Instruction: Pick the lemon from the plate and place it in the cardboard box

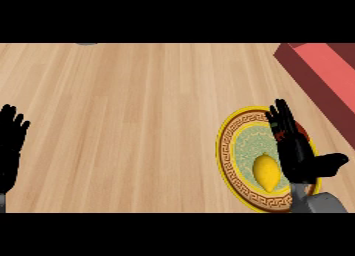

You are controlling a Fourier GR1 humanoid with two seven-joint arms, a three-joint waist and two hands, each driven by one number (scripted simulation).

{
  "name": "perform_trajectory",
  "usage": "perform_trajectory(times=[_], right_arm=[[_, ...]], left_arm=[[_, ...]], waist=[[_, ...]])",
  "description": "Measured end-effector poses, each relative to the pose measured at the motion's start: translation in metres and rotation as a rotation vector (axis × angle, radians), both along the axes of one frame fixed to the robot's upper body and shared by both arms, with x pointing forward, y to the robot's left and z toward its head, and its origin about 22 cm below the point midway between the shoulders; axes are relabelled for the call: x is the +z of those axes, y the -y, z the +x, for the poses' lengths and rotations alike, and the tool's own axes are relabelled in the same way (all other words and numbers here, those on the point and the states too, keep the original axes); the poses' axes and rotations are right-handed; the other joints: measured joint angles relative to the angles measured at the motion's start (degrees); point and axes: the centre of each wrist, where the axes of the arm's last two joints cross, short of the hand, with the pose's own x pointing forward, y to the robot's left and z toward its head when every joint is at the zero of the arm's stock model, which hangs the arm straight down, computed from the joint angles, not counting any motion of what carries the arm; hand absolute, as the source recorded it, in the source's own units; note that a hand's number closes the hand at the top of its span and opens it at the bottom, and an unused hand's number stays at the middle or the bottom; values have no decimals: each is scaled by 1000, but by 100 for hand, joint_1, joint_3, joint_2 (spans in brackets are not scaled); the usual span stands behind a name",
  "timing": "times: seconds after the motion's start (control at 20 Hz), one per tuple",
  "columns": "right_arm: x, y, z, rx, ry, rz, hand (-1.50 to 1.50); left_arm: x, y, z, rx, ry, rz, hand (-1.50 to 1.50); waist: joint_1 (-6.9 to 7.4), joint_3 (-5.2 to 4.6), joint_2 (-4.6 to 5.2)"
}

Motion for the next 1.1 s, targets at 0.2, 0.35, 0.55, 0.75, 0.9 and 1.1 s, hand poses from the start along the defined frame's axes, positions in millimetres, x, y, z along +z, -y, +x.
perform_trajectory(times=[0.2, 0.35, 0.55, 0.75, 0.9, 1.1], right_arm=[[26, 23, -5, 10, -14, -80, -150], [57, 57, -2, -23, 2, -263, -150], [81, 76, -13, -205, 199, -380, -150], [103, 73, -43, -176, 352, -474, -150], [122, 71, -62, -106, 354, -581, -150], [137, 76, -76, -1, 213, -833, -150]], left_arm=[[1, 1, -1, -71, -7, 1, 0], [5, 5, 2, -137, -3, -8, 0], [5, 9, -1, -203, -18, -41, 0], [7, 4, 2, -239, -24, -60, 0], [10, 9, 2, -250, -26, -66, 0], [14, 10, 3, -260, -27, -61, 0]], waist=[[29, 6, -145], [-56, -18, -203], [-133, -4, -256], [-128, 2, -259], [-80, 0, -256], [-58, -17, -246]])
